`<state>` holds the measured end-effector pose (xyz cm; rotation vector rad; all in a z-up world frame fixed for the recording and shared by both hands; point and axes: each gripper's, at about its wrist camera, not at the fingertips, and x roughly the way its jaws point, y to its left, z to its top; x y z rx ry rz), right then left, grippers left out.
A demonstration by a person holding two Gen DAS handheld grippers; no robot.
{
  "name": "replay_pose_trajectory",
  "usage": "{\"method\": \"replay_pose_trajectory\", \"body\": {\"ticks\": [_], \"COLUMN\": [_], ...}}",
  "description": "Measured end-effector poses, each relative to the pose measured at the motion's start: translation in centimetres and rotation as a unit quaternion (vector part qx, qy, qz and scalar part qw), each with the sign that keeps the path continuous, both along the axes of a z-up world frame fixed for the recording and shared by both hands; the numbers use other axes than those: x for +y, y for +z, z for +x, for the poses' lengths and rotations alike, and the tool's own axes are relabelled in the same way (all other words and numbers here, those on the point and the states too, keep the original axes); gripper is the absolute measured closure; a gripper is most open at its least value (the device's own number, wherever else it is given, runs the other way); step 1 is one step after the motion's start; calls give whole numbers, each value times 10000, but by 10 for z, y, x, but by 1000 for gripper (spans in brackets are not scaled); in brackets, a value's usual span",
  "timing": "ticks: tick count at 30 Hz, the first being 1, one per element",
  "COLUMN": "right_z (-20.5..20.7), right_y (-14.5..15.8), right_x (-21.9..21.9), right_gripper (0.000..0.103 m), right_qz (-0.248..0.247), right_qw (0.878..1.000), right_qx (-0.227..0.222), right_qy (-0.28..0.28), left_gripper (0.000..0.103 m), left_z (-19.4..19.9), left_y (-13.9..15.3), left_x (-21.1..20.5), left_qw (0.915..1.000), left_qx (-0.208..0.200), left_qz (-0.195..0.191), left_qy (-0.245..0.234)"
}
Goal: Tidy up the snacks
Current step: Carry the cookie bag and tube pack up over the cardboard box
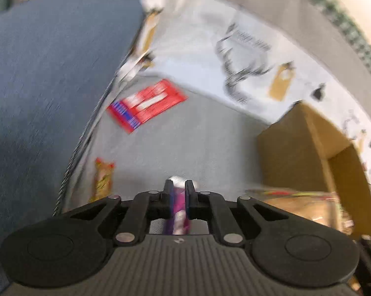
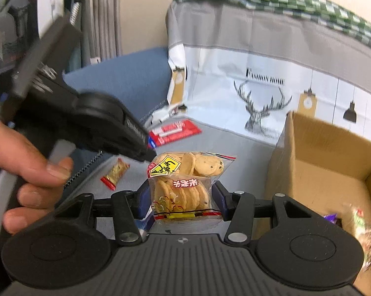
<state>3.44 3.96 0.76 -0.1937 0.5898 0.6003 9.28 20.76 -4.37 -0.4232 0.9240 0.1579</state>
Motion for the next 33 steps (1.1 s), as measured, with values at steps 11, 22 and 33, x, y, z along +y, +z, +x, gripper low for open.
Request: {"method": "replay_pose_trajectory", "body": {"ticks": [11, 22, 33], "right_z": [5, 5, 8], "right_y": [8, 16, 29], "right_x": [-22, -37, -70], "right_gripper": [50, 50, 50], "right_qz": [151, 383, 798], "right_qw": [9998, 9988, 9949], "right_qx": [-98, -189, -331], "right_qy": [-129, -258, -525], "left_gripper": [61, 86, 86], "left_z": [25, 18, 10], "left_y": [-43, -23, 23], "left_x": [-35, -30, -45], "left_qw": [9863, 9927, 9953], "left_qx": [1247, 622, -709], "left_qz": [460, 546, 53], "left_qy": [-978, -878, -659]}}
